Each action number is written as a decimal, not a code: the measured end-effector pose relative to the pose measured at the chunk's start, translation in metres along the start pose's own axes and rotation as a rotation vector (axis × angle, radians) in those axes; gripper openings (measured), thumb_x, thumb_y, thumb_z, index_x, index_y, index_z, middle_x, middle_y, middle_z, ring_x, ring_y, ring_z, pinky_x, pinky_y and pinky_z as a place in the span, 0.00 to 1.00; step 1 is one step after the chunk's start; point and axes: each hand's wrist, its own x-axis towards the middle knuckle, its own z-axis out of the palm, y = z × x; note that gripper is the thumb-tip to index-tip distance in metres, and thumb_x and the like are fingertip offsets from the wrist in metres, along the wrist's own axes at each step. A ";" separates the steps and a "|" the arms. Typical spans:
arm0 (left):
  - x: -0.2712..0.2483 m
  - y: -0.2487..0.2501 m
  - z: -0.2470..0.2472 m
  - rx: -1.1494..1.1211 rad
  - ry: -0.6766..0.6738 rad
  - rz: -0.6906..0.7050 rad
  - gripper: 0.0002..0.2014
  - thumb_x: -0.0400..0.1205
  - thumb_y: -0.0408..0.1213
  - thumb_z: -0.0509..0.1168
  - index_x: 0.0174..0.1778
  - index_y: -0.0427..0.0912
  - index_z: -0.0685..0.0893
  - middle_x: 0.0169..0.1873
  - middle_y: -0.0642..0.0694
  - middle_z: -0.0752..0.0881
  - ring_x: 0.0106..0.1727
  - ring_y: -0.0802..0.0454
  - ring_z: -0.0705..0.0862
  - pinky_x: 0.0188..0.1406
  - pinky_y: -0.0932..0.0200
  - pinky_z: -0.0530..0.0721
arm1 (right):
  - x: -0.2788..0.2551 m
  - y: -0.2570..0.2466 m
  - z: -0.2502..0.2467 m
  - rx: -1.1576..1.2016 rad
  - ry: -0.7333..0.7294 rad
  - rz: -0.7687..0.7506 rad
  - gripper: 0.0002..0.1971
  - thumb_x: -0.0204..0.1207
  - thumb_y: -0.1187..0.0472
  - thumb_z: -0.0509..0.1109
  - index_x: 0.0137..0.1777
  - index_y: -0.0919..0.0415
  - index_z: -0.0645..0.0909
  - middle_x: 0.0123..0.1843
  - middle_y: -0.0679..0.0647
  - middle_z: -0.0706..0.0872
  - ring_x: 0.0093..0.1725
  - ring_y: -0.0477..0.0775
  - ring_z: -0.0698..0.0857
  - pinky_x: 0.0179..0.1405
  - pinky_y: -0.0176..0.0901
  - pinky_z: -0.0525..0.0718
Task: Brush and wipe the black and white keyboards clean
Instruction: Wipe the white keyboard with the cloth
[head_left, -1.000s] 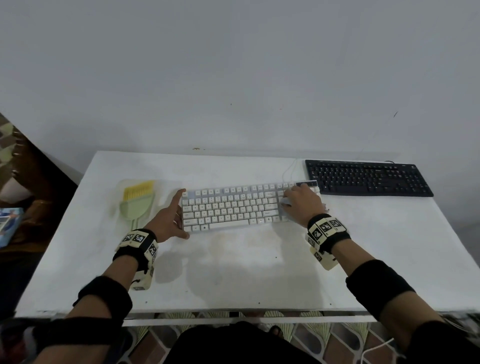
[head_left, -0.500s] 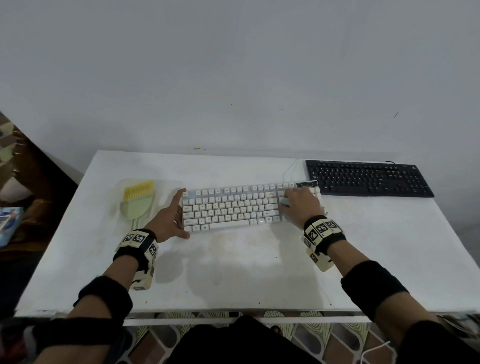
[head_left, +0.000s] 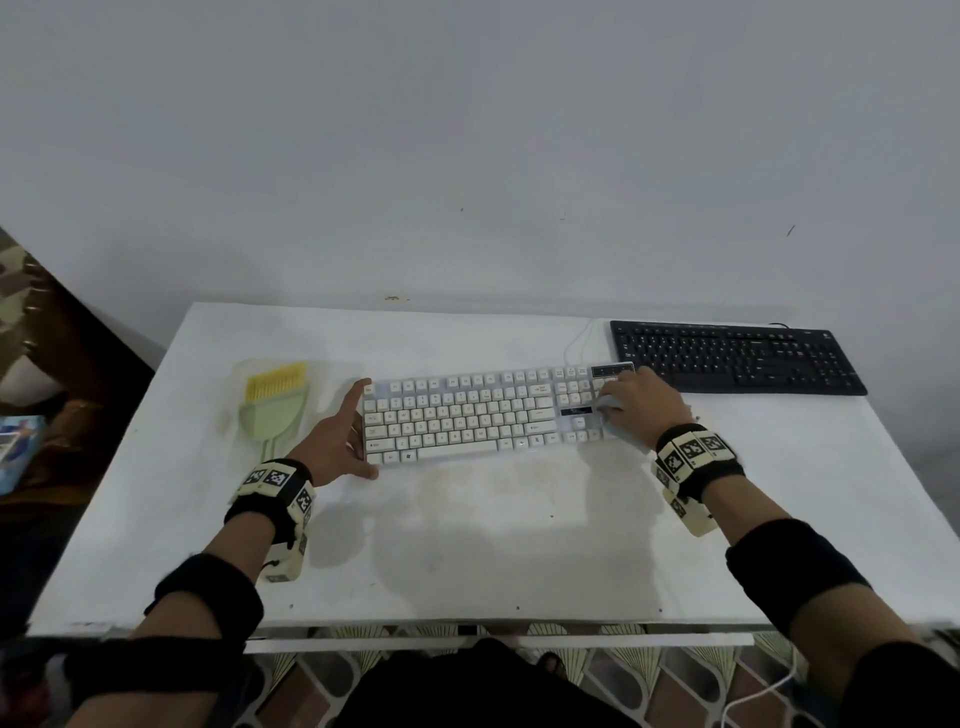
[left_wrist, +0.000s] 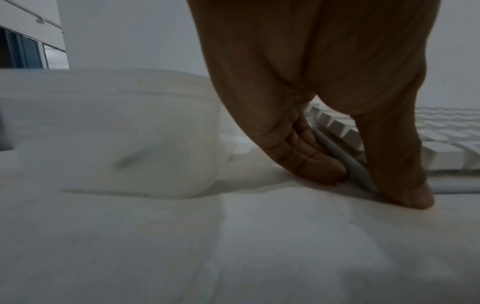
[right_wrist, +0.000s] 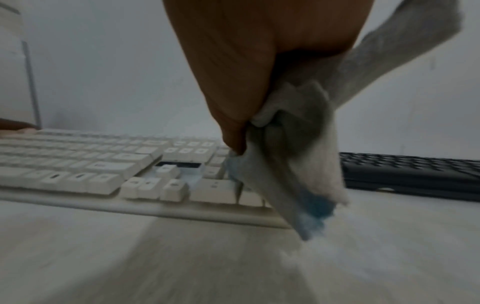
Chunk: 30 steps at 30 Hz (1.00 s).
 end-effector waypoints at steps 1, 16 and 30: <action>0.000 0.000 0.000 -0.004 0.000 0.000 0.69 0.65 0.23 0.86 0.77 0.79 0.43 0.51 0.43 0.85 0.45 0.47 0.90 0.41 0.63 0.88 | 0.000 0.009 0.007 -0.020 0.031 0.034 0.15 0.81 0.52 0.61 0.41 0.48 0.89 0.43 0.41 0.90 0.43 0.48 0.81 0.52 0.46 0.78; 0.000 -0.002 0.000 -0.012 -0.017 -0.023 0.71 0.65 0.22 0.86 0.89 0.64 0.43 0.52 0.41 0.86 0.47 0.45 0.89 0.42 0.62 0.88 | -0.006 0.019 -0.008 0.176 0.011 0.406 0.14 0.81 0.54 0.61 0.34 0.55 0.77 0.36 0.50 0.82 0.44 0.55 0.83 0.43 0.53 0.89; -0.002 0.000 0.000 -0.007 0.002 -0.014 0.71 0.63 0.22 0.86 0.90 0.61 0.45 0.49 0.41 0.86 0.44 0.46 0.89 0.42 0.61 0.89 | 0.034 -0.191 -0.029 0.346 0.119 -0.200 0.13 0.81 0.51 0.62 0.38 0.54 0.82 0.37 0.48 0.82 0.43 0.55 0.80 0.50 0.52 0.84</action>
